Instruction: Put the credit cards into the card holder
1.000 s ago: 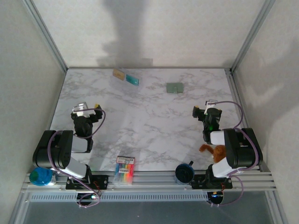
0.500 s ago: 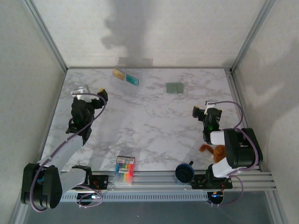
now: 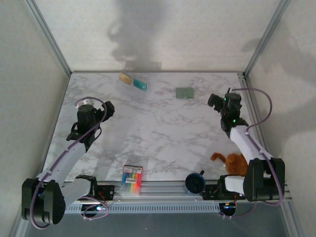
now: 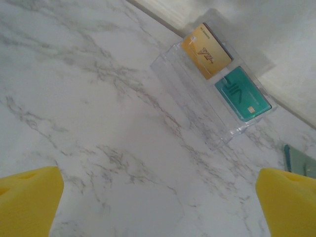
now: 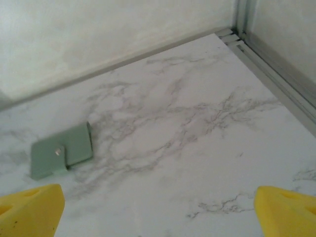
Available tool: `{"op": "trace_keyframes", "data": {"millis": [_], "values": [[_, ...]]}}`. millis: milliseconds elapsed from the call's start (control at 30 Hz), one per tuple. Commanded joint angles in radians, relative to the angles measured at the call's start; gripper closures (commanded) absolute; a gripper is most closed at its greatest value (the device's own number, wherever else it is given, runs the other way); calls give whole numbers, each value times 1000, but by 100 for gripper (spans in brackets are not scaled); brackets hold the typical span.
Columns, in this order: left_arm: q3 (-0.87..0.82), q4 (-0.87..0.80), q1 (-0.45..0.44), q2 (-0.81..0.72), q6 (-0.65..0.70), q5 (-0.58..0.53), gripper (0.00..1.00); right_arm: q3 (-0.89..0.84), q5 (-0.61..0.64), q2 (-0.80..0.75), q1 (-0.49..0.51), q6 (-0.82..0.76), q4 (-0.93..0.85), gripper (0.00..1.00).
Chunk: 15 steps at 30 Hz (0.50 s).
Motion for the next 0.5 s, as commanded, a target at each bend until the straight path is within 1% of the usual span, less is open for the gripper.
{"op": "trace_keyframes", "data": {"millis": [0, 67, 100, 167, 200, 233, 300, 333, 367, 467], "values": [[30, -90, 13, -3, -70, 92, 1, 69, -61, 12, -1, 179, -402, 1], [39, -110, 14, 17, -49, 169, 0, 75, -191, 28, 9, 177, -371, 6], [40, -113, 14, 29, -47, 203, 0, 74, -246, 37, 30, 166, -336, 6], [28, -109, 14, 42, -63, 257, 0, 89, -287, 73, 99, 146, -290, 7], [22, -117, 14, 44, -80, 252, 0, 105, -287, 103, 148, 133, -275, 7], [22, -143, 14, 48, -100, 211, 0, 127, -290, 133, 191, 121, -264, 8], [32, -244, 25, 49, -158, 45, 0, 180, -295, 208, 287, 114, -248, 10], [29, -271, 37, 42, -171, 1, 0, 199, -301, 240, 328, 116, -232, 10], [17, -282, 57, 30, -177, -20, 0, 220, -304, 273, 375, 120, -208, 11], [-26, -271, 122, -17, -177, 9, 0, 281, -286, 373, 501, 120, -126, 12]]}}
